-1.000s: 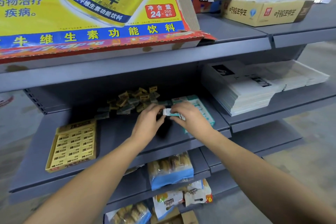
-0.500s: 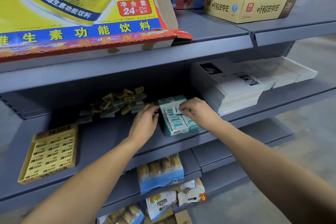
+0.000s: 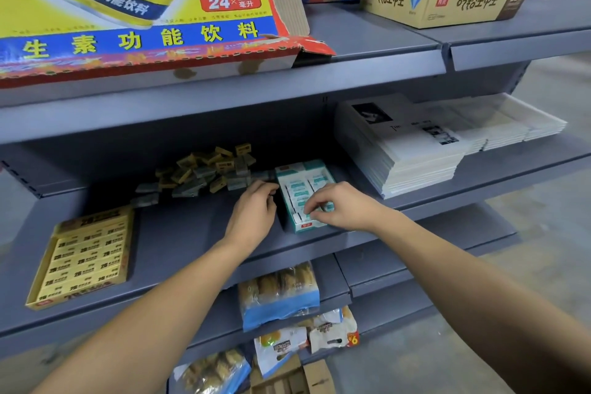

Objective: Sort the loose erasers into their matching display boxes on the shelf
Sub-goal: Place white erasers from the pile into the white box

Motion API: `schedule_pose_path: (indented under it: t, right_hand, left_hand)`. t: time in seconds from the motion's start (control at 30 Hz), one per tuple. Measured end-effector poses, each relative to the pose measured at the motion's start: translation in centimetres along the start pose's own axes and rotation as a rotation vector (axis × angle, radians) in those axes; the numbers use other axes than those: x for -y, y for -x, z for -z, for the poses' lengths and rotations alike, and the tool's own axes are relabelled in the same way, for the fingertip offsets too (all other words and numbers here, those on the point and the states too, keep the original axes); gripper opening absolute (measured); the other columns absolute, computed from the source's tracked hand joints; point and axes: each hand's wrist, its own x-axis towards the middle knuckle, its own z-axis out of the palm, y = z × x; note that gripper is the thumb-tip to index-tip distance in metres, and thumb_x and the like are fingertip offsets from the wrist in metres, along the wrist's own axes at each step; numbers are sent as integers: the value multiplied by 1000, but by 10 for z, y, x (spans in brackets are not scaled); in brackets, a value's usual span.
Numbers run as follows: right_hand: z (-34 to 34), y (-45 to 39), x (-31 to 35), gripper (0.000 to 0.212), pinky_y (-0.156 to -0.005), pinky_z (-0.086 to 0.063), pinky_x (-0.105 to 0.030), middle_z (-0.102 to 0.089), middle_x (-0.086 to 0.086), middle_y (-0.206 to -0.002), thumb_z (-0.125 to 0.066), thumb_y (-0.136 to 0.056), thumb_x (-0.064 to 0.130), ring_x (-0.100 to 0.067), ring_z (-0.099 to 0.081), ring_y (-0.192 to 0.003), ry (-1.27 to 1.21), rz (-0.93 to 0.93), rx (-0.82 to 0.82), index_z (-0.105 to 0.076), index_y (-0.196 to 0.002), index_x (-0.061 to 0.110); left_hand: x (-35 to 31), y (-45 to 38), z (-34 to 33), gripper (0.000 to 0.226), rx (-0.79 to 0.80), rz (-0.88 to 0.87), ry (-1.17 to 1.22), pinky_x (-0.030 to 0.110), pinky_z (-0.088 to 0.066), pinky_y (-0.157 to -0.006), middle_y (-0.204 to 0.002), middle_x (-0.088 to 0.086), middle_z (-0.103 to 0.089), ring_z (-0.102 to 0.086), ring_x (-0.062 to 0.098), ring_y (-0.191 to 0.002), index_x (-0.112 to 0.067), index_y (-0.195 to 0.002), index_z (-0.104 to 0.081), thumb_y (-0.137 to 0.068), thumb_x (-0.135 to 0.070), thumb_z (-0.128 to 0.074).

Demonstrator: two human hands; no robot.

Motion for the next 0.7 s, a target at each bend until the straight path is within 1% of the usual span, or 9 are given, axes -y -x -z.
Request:
schedule_pose_path:
  t: [0.13,0.3,0.37,0.43,0.5,0.57,0.63,0.7]
  right_hand:
    - [-1,2,2,17,-89,-46,-16,-71,9,-104,-64,-89,22,5,-57,-92,6,-8,22,-73,-103,19]
    - [-7,5,1,16,-91,-49,-30,-71,5,-103,-63,-87,20,-7,-63,-96,25,11,36,-75,-96,15]
    - [-7,4,3,16,-94,-47,-28,-72,4,-102,-61,-87,21,-9,-63,-97,48,15,36,-75,-91,12]
    - [-8,1,6,25,-95,-42,-22,-73,0,-100,-58,-90,24,-13,-62,-98,90,27,17,-73,-81,7]
    - [-10,-5,11,35,-92,-43,-25,-72,-2,-99,-53,-94,27,-14,-62,-97,106,24,-48,-71,-73,5]
    - [-15,-15,18,35,-86,-47,-31,-72,0,-94,-52,-95,29,-14,-62,-91,113,42,-173,-71,-74,8]
    - [-24,-27,27,27,-81,-49,-35,-70,1,-89,-54,-92,29,-14,-61,-86,102,58,-268,-71,-80,12]
    - [-34,-41,39,15,-79,-50,-36,-69,1,-89,-59,-89,23,-16,-61,-85,80,73,-297,-72,-87,14]
  left_hand:
    - [-2,3,0,35,1,2,10,28,-45,-92,-122,2,-57,-55,16,-110,-10,-126,-59,-94,-2,-48]
    - [0,7,0,34,-6,4,12,30,-47,-91,-120,2,-58,-56,16,-107,-8,-125,-59,-94,-2,-49]
    - [1,9,0,33,-8,4,17,29,-47,-91,-120,2,-58,-56,15,-106,-7,-125,-59,-94,-3,-48]
    - [3,11,1,33,-10,3,20,30,-47,-91,-120,3,-58,-57,16,-106,-8,-125,-59,-94,-3,-48]
    - [7,13,4,33,-13,1,13,32,-49,-89,-118,2,-58,-57,16,-103,-10,-124,-60,-94,-5,-49]
    - [14,16,9,32,-25,3,4,32,-49,-85,-116,0,-58,-57,16,-99,-13,-122,-62,-94,-7,-50]
    - [22,18,14,31,-39,20,-6,30,-48,-84,-116,-1,-59,-57,16,-100,-14,-121,-63,-93,-7,-51]
    - [32,20,23,31,-53,46,-22,30,-49,-85,-118,1,-60,-58,17,-102,-13,-121,-63,-92,-7,-53]
